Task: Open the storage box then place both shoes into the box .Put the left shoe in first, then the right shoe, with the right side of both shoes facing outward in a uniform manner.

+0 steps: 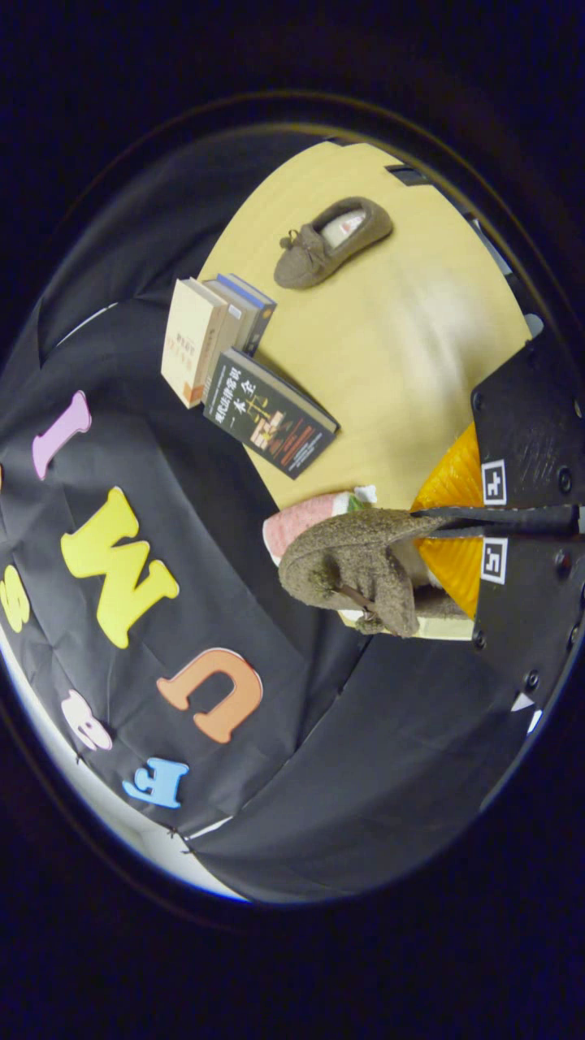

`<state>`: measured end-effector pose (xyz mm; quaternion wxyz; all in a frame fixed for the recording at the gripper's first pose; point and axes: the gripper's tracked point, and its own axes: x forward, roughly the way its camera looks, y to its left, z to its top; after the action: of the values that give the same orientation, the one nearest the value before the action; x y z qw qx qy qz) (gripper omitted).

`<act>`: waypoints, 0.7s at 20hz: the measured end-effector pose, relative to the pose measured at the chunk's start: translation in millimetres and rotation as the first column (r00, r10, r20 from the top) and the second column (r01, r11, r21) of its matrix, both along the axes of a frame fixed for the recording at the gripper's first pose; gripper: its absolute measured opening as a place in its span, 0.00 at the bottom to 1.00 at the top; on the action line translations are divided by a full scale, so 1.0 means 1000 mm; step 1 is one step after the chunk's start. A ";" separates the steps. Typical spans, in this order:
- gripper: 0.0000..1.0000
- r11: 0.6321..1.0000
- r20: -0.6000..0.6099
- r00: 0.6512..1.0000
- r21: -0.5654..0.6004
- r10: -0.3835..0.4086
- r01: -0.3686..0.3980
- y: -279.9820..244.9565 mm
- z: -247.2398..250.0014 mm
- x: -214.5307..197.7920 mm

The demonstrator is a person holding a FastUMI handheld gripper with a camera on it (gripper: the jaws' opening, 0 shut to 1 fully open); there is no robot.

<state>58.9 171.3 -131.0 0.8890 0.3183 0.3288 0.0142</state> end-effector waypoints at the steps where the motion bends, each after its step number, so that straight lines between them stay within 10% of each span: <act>1: 0.00 1.000 -0.002 1.000 0.003 0.010 -0.010 0.018 -0.001 -0.001; 14: 0.00 0.994 -0.128 0.986 -0.007 0.103 -0.105 0.158 -0.079 -0.009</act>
<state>50.1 329.1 -209.6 0.8664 0.2947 0.4013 0.0379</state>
